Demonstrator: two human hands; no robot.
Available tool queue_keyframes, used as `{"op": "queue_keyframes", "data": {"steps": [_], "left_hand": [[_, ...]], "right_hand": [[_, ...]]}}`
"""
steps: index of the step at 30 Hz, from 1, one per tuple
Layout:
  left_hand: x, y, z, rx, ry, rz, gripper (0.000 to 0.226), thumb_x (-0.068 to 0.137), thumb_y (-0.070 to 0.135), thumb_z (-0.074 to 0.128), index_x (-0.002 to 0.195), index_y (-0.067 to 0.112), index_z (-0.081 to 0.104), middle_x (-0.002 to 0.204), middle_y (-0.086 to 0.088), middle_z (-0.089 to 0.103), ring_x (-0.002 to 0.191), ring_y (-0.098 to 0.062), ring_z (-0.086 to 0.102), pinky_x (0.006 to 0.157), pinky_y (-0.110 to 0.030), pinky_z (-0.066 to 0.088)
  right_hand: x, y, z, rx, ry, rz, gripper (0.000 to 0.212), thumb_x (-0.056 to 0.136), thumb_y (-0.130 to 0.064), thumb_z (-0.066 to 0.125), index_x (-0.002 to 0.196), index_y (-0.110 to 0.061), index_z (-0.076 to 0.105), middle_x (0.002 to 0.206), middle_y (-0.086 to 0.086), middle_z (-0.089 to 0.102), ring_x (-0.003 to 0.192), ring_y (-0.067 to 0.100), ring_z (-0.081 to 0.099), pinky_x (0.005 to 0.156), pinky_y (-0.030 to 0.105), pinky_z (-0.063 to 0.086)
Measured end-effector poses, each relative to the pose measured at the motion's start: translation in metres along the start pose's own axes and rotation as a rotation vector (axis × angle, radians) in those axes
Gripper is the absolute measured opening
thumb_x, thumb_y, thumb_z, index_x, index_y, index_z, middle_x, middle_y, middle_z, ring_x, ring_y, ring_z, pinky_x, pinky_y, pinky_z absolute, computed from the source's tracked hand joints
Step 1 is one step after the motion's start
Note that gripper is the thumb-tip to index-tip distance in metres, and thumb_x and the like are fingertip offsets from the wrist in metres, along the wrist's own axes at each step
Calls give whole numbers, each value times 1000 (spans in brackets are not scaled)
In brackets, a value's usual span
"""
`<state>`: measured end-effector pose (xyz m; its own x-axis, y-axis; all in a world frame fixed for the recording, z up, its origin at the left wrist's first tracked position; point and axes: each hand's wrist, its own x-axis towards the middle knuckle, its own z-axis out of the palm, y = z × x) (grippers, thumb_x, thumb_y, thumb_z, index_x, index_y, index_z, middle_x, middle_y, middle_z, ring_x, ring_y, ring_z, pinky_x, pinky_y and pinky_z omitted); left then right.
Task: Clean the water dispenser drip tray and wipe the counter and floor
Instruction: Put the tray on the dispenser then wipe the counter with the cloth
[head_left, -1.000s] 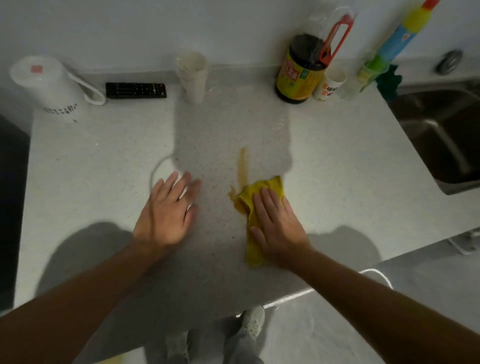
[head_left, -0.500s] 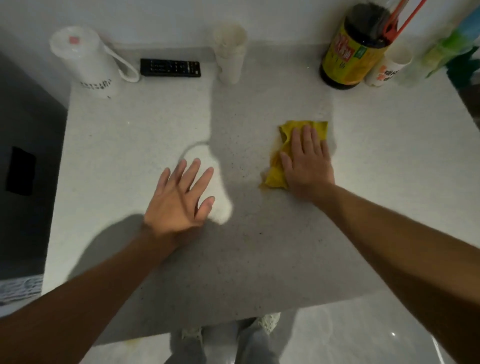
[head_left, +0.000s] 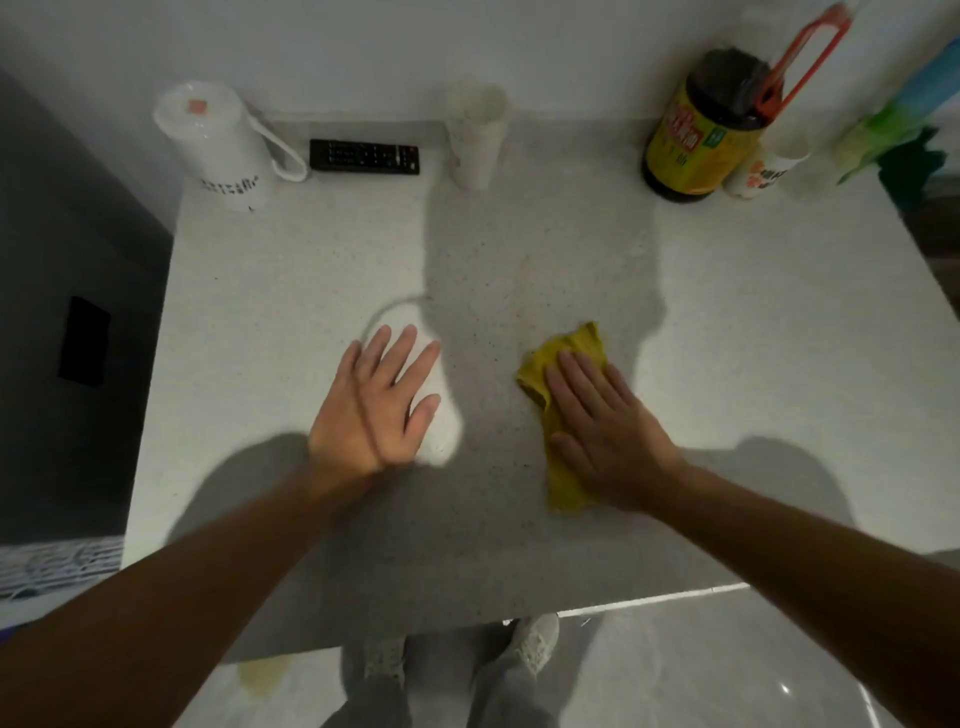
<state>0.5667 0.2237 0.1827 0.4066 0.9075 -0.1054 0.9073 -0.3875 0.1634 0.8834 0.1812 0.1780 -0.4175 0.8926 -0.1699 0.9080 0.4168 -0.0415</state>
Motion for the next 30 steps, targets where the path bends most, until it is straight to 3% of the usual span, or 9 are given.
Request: {"op": "queue_keyframes", "data": {"steps": [4,7,10,13,18,22,26,30], "left_hand": [[-4,0,-3,-5,15,30,60,106,45,29,161,20,33,167,-12,32,154,-38,27,125,-56,20],[-5,-2,-5,-67,20,36,58,108,44,24,161,21,33,168,-11,31,154,-37,26,126,-55,17],[-4,-1,-4,-64,34,28,57,108,41,28,161,21,33,168,-10,30,155,-36,25,127,-55,16],[-1,0,-3,-31,36,19,58,106,42,29,158,20,40,166,-13,35,153,-39,30,125,-56,21],[9,0,0,67,214,80,53,89,34,47,131,12,71,136,-20,67,123,-47,64,99,-64,51],[11,-3,7,43,219,68,56,92,38,44,136,15,68,141,-16,64,131,-42,59,110,-45,37],[6,-9,13,-1,179,57,55,98,38,43,145,14,59,153,-17,53,142,-41,48,117,-54,35],[0,-8,13,-53,178,39,53,101,34,44,150,13,50,156,-16,49,146,-40,41,119,-57,33]], "right_hand": [[-48,-82,19,119,37,349,76,105,-58,18,164,-10,14,172,16,12,159,33,8,126,56,15],[-29,-127,20,195,66,641,76,104,-56,20,161,-7,22,168,20,23,156,37,19,125,53,9],[23,-126,8,252,128,840,77,101,-53,31,158,-1,31,165,25,30,154,38,24,124,56,14],[79,-93,-6,255,173,908,78,99,-51,34,157,1,33,163,28,30,153,41,26,123,58,17],[166,1,-21,210,106,754,78,103,-54,29,163,-8,14,171,20,12,158,34,8,127,54,5],[198,45,-28,84,16,394,78,101,-59,8,165,-14,0,173,13,-2,159,29,-3,128,49,0],[168,47,-36,-14,-38,19,84,96,-61,2,165,-13,4,173,16,3,159,31,1,128,49,3],[89,15,-21,-66,-42,-113,74,104,-53,16,164,-10,14,171,17,12,158,34,9,127,52,13]]}}
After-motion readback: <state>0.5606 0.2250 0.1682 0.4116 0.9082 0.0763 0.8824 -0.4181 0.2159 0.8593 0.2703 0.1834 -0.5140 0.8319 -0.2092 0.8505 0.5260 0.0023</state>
